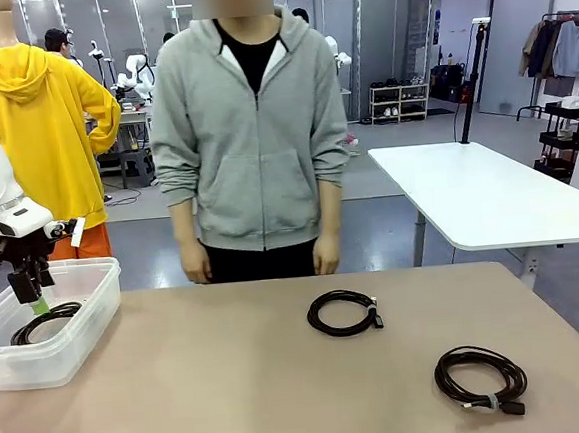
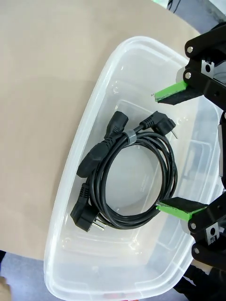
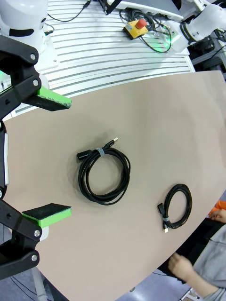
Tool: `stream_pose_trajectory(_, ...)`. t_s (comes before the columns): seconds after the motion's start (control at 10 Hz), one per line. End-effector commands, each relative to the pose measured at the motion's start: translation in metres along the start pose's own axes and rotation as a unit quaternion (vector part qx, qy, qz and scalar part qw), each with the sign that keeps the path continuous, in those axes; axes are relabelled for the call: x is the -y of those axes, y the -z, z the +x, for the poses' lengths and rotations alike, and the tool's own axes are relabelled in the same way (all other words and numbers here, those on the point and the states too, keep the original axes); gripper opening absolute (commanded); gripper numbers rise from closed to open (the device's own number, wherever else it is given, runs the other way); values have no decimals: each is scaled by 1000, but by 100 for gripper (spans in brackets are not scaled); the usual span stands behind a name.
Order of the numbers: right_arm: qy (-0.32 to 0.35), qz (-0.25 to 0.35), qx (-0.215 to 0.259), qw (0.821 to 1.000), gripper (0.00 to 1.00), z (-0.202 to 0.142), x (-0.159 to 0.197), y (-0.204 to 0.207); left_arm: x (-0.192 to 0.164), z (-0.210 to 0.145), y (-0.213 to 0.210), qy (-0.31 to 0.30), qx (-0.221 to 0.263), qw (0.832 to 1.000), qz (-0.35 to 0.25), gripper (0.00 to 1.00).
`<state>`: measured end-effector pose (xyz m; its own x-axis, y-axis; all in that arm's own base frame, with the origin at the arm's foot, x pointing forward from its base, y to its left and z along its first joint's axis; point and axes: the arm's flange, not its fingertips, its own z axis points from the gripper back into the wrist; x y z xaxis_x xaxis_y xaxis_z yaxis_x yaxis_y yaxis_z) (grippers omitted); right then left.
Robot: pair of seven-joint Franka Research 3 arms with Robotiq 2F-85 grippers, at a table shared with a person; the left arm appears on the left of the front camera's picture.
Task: Organize and store the cables.
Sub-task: Place the Power Cable into the Organizing box, then place the USB Extension Cable into the Organizing box.
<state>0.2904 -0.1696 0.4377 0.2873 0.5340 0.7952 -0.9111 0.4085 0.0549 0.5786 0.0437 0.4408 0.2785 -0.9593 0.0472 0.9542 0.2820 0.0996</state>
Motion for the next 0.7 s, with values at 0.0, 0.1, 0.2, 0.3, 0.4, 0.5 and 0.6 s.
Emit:
stream_pose_trajectory(0.0,-3,0,6,1000,100,2,1,-1,-3,-1,0,-2,0,1000,1,100)
stream_pose_trajectory(0.1,-3,0,6,1000,100,2,1,-1,-3,-1,0,-2,0,1000,1,100)
stream_pose_trajectory(0.2,-3,0,6,1000,100,2,1,-1,-3,-1,0,-2,0,1000,1,100)
stream_pose_trajectory(0.3,-3,0,6,1000,100,2,1,-1,-3,-1,0,-2,0,1000,1,100)
stream_pose_trajectory(0.4,-3,0,6,1000,100,2,1,-1,-3,-1,0,-2,0,1000,1,100)
stream_pose_trajectory(0.5,-3,0,6,1000,100,2,1,-1,-3,-1,0,-2,0,1000,1,100)
stream_pose_trajectory(0.6,-3,0,6,1000,100,2,1,-1,-3,-1,0,-2,0,1000,1,100)
